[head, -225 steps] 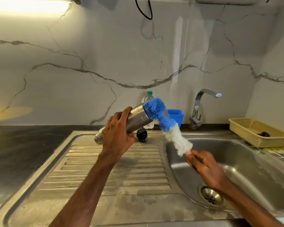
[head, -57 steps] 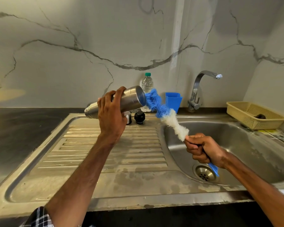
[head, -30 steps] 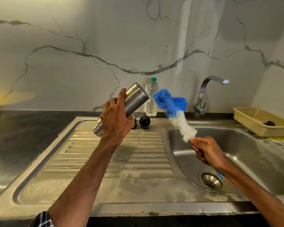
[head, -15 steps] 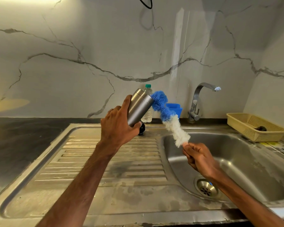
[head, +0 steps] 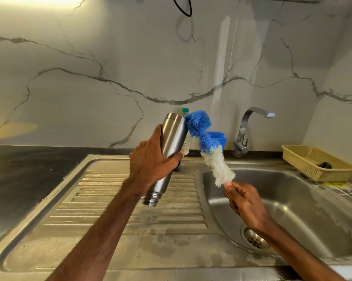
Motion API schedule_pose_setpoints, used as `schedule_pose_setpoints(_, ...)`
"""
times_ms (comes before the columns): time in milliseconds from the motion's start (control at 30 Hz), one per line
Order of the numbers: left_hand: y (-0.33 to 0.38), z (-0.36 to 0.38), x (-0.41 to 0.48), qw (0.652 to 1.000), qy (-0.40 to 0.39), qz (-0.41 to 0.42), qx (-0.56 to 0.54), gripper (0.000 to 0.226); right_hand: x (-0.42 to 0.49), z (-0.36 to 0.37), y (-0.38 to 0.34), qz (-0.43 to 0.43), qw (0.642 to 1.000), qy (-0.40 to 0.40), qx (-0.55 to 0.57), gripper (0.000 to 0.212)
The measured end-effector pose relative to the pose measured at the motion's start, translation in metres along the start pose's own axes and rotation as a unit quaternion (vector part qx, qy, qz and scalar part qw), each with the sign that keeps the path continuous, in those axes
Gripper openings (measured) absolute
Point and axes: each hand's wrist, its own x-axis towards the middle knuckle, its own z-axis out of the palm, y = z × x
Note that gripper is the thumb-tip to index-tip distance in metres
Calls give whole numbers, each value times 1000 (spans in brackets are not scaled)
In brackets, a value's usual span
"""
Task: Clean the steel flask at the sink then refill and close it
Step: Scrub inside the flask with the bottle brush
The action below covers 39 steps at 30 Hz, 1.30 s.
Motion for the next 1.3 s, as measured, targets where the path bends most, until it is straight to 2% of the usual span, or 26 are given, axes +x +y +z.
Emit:
schedule_pose_setpoints(233,9,2,-5,999,-35,24,-6,86,4,-4,6,-36,998,19,-48,47)
schedule_pose_setpoints(367,13,4,-8,997,-41,52,37,94,5,-6,5,-40,997,28,-54,47)
schedule_pose_setpoints(600,1,-6,-4,994,-43,28,96,103,3,-9,10,-28,994,20,-99,45)
schedule_pose_setpoints(833,6,8,-9,982,-59,81,160,106,7,-10,6,-34,994,36,-102,45)
schedule_pose_setpoints(1100,-15,2,-1,986,-48,20,159,107,7,-13,14,-35,988,11,-151,46)
schedule_pose_setpoints(1300,0,10,-8,979,-62,79,177,104,10,-15,17,-15,988,25,-155,47)
